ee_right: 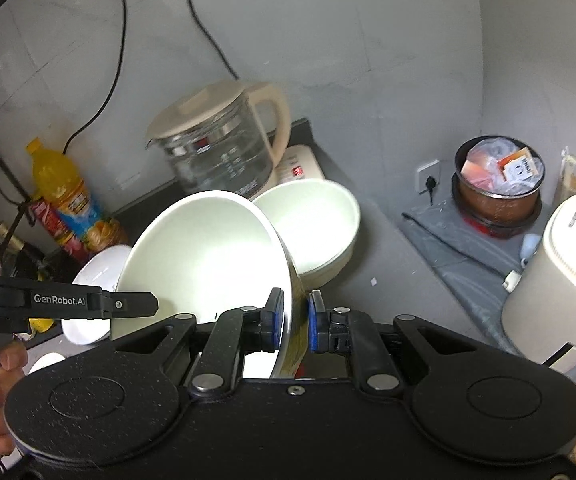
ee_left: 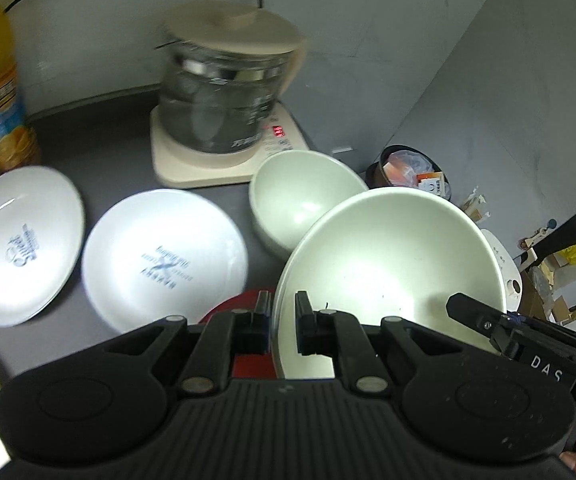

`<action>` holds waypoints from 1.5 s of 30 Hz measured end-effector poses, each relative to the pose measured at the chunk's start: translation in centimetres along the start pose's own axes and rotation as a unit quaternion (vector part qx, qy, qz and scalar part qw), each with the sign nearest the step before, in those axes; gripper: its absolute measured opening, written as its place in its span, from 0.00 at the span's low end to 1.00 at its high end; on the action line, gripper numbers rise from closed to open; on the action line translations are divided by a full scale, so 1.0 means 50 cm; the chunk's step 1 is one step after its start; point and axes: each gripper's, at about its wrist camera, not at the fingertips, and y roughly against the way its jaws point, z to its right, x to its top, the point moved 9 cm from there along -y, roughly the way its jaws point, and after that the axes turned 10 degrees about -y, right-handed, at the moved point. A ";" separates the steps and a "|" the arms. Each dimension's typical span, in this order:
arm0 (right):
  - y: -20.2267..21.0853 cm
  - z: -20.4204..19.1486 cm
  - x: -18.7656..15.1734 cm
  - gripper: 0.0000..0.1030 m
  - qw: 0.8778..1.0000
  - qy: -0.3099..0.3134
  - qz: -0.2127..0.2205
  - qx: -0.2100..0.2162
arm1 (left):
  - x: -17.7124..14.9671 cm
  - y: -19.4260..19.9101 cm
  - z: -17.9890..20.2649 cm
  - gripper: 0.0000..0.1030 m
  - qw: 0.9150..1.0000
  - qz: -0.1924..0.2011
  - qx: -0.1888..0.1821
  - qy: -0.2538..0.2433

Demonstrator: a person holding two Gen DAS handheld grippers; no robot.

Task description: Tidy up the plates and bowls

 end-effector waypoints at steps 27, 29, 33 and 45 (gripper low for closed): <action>-0.099 -0.010 -0.122 0.13 0.995 -0.010 -0.090 -0.044 | -0.111 -0.067 -0.109 0.10 0.995 -0.084 -0.011 0.052; -0.105 -0.007 -0.124 0.13 0.995 -0.008 -0.093 -0.047 | -0.112 -0.072 -0.109 0.10 0.994 -0.089 -0.014 0.054; -0.118 0.000 -0.127 0.13 0.994 -0.004 -0.101 -0.051 | -0.113 -0.083 -0.108 0.10 0.994 -0.097 -0.015 0.053; -0.132 0.002 -0.128 0.11 0.993 0.008 -0.111 -0.040 | -0.107 -0.089 -0.097 0.17 0.992 -0.121 -0.009 0.036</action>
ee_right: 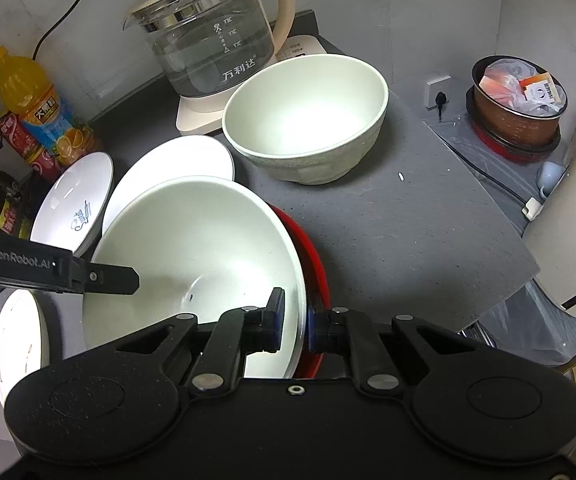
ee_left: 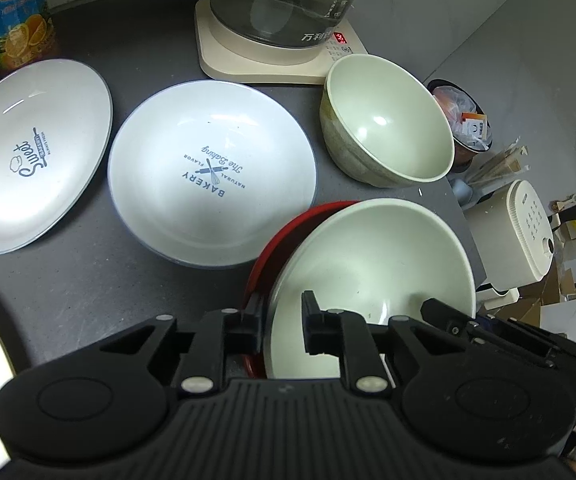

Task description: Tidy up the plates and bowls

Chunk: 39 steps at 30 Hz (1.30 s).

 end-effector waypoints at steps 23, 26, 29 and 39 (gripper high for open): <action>0.045 0.007 0.047 0.36 0.998 0.012 -0.004 0.056 | 0.073 0.025 0.030 0.34 0.999 0.041 0.027 0.003; 0.066 0.019 0.076 0.37 0.998 0.010 0.010 0.069 | 0.094 0.018 0.036 0.35 0.998 0.048 0.031 0.009; 0.063 0.040 0.102 0.37 0.997 0.007 0.016 0.069 | 0.114 0.007 0.043 0.36 0.998 0.054 0.031 0.017; 0.016 0.079 0.178 0.37 0.997 0.005 0.021 0.070 | 0.171 -0.045 0.052 0.36 0.996 0.069 0.040 0.050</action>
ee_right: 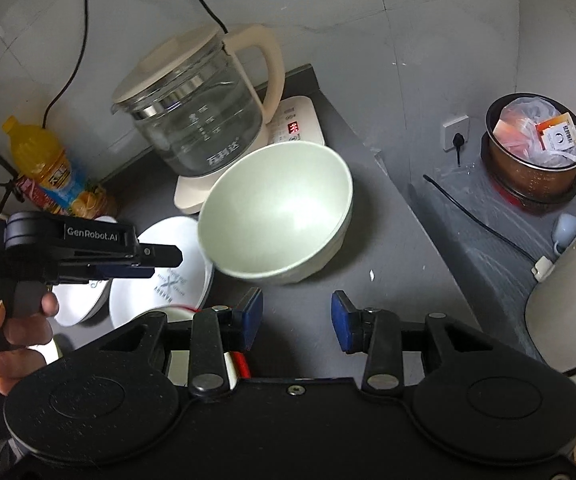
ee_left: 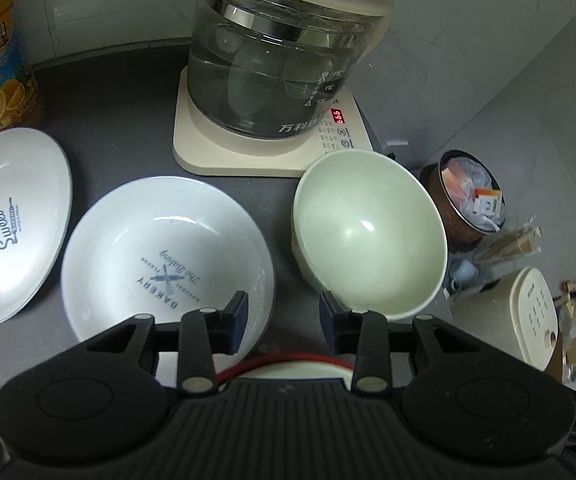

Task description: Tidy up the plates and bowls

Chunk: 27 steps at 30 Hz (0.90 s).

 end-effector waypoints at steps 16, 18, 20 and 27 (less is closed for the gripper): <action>-0.138 0.043 0.067 0.37 0.998 -0.055 -0.030 -0.003 | 0.040 -0.107 0.006 0.32 0.998 -0.003 0.008 0.058; -0.153 0.048 0.066 0.37 0.998 -0.059 -0.035 -0.007 | 0.041 -0.116 0.008 0.32 0.998 -0.006 0.009 0.061; -0.166 0.052 0.064 0.37 0.997 -0.067 -0.042 -0.011 | 0.041 -0.126 0.009 0.31 0.998 -0.011 0.011 0.064; -0.165 0.045 0.063 0.23 0.998 -0.056 -0.025 -0.022 | 0.033 -0.149 0.020 0.12 0.997 -0.031 0.001 0.073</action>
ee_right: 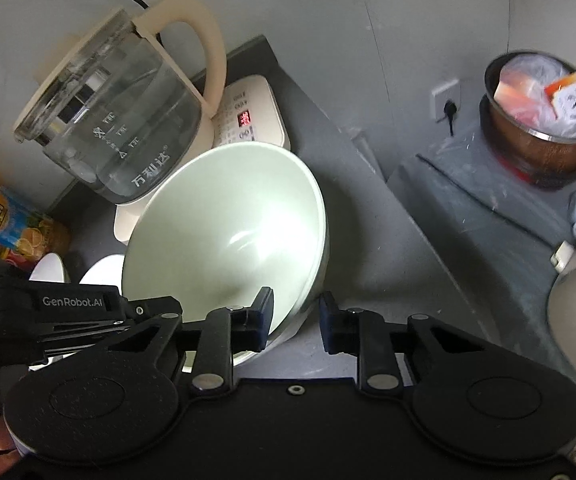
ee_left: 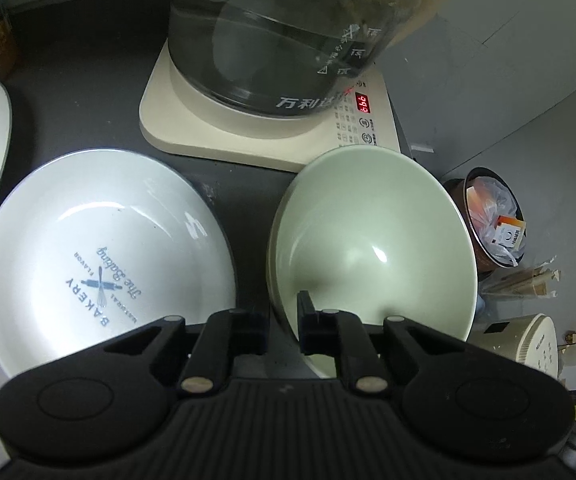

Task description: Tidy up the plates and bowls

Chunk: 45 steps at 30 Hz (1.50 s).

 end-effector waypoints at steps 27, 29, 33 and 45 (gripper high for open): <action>0.190 -0.084 -0.061 0.24 0.995 -0.039 0.083 0.030 | -0.018 0.189 0.007 0.12 0.995 0.051 -0.036 -0.075; 0.201 -0.089 -0.071 0.24 0.995 -0.040 0.087 0.030 | -0.026 0.203 0.004 0.12 0.994 0.055 -0.038 -0.081; 0.221 -0.100 -0.090 0.24 0.994 -0.037 0.095 0.031 | -0.038 0.231 -0.002 0.12 0.993 0.059 -0.042 -0.089; 0.263 -0.140 -0.145 0.24 0.994 -0.024 0.102 0.034 | -0.081 0.297 -0.030 0.12 0.991 0.073 -0.051 -0.098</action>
